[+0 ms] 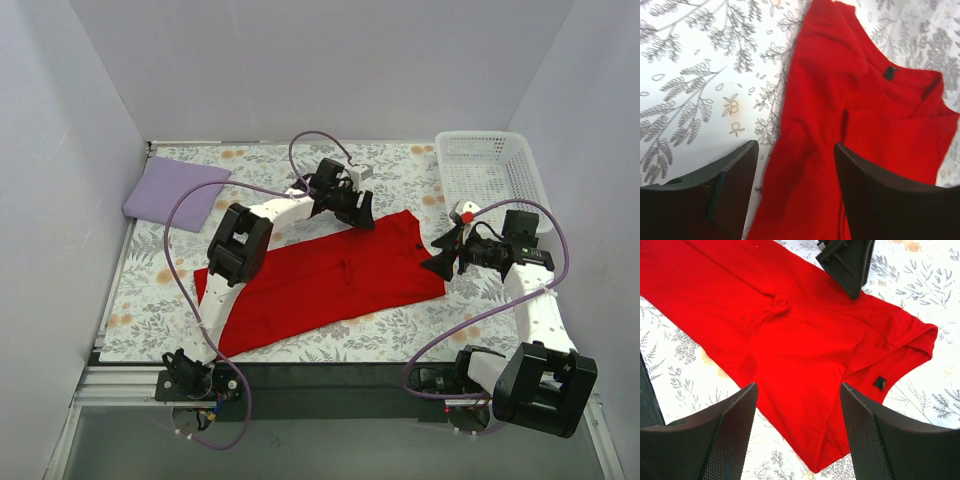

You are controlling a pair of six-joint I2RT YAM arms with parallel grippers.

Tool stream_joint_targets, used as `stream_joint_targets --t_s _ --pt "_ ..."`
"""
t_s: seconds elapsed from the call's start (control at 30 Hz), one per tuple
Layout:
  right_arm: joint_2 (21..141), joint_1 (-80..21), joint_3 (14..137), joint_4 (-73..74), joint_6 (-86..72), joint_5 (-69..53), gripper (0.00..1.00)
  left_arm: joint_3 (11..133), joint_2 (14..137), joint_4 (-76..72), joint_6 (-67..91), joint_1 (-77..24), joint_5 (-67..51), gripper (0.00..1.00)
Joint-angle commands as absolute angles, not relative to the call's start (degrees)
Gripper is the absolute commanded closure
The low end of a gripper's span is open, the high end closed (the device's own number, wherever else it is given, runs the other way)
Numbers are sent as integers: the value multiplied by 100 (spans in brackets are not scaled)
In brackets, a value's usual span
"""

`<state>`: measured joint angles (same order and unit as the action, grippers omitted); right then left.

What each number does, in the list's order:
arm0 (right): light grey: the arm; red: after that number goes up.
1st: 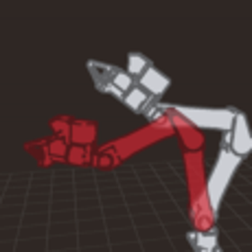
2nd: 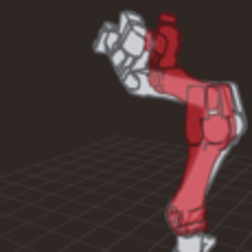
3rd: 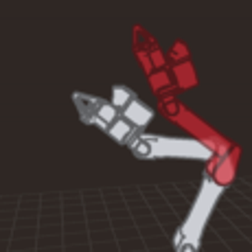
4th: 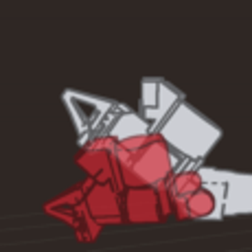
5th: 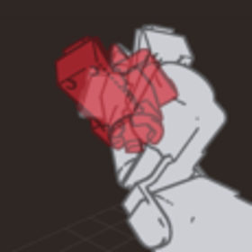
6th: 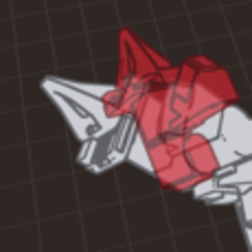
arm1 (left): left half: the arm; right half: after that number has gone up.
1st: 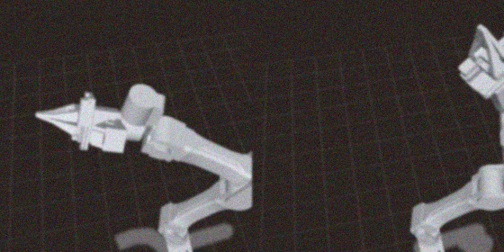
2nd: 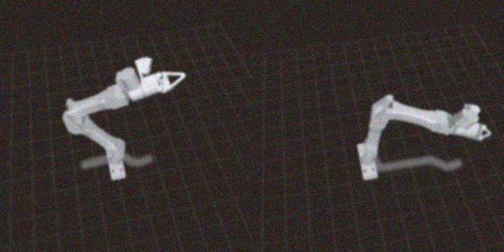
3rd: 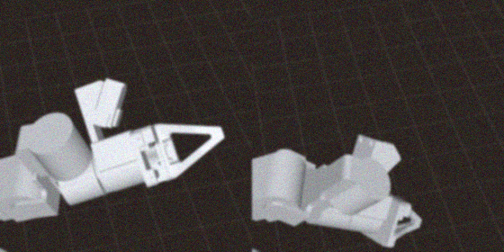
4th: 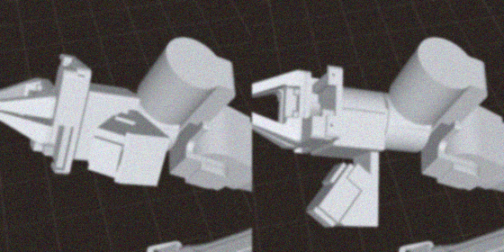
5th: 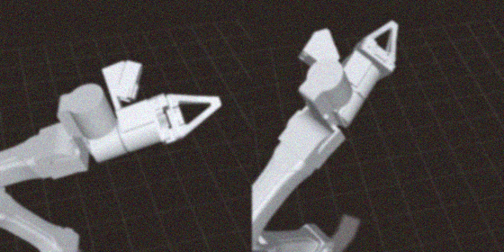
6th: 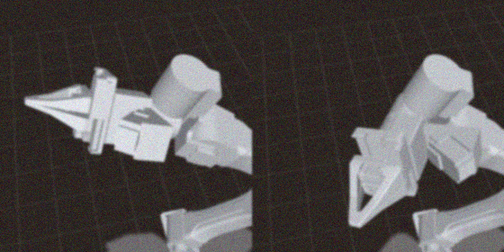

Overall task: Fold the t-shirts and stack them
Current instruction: Fold the tshirt

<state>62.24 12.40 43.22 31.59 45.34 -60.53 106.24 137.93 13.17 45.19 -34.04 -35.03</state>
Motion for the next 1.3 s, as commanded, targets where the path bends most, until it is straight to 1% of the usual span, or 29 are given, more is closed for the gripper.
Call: stream_joint_targets --t_s 0.0,0.2,0.3,0.4,0.43,0.47,0.53,0.57,0.6,0.83,1.0,1.03,1.1,1.13,1.17,1.2,1.23,1.27 --pt "6117 1283 4342 3146 4456 -6372 27 10881 13781 1679 4307 -3480 -3033 39" --pt "6187 1292 4377 3164 4439 -6407 27 10872 13860 1810 4140 -3577 -3094 42" --pt "6196 1292 4386 3173 4438 -6407 27 10872 13904 2004 3964 -3708 -3287 47" --pt "6205 1292 4386 3164 4438 -6407 27 10889 13939 2135 3876 -3805 -3252 55" --pt "6214 1283 4377 3164 4438 -6390 27 10916 13957 2144 3911 -3814 -3208 61" --pt "6231 1292 4386 3173 4438 -6390 27 11003 14009 2171 3937 -3814 -2999 73" --pt "6240 1283 4377 3164 4438 -6372 27 11161 14071 2215 4060 -3797 -2682 86" --pt "6240 1292 4377 3173 4438 -6372 27 11232 14132 2206 4139 -3771 -2515 100" --pt "6240 1292 4377 3173 4438 -6363 27 11424 14142 2206 4261 -3718 -2079 100" --pt "6310 1283 4368 3164 4438 -6328 27 11874 14185 2136 5788 -3016 -1135 100" --pt "6398 1283 4368 3173 4438 -6302 27 11883 14247 2373 6670 -2366 -616 100" --pt "6442 1283 4377 3182 4438 -6293 27 11813 14230 2469 6784 -2303 -372 100" --pt "6477 1292 4377 3173 4438 -6267 27 11690 14142 2470 7066 -2137 -255 100" --pt "6530 1292 4386 3208 4438 -6232 27 11620 14011 2418 7084 -2101 -264 95" --pt "6556 1283 4394 3225 4456 -6223 27 11515 13931 2330 7014 -2083 -455 87" --pt "6583 1275 4403 3260 4508 -6205 27 11453 13826 2268 6970 -2083 -518 74" --pt "6670 1274 4421 3313 4561 -6196 28 11400 13695 2154 6909 -2083 -597 62" --pt "6714 1214 4447 3479 4640 -6196 28 11321 13415 2110 6847 -2074 -624 48"
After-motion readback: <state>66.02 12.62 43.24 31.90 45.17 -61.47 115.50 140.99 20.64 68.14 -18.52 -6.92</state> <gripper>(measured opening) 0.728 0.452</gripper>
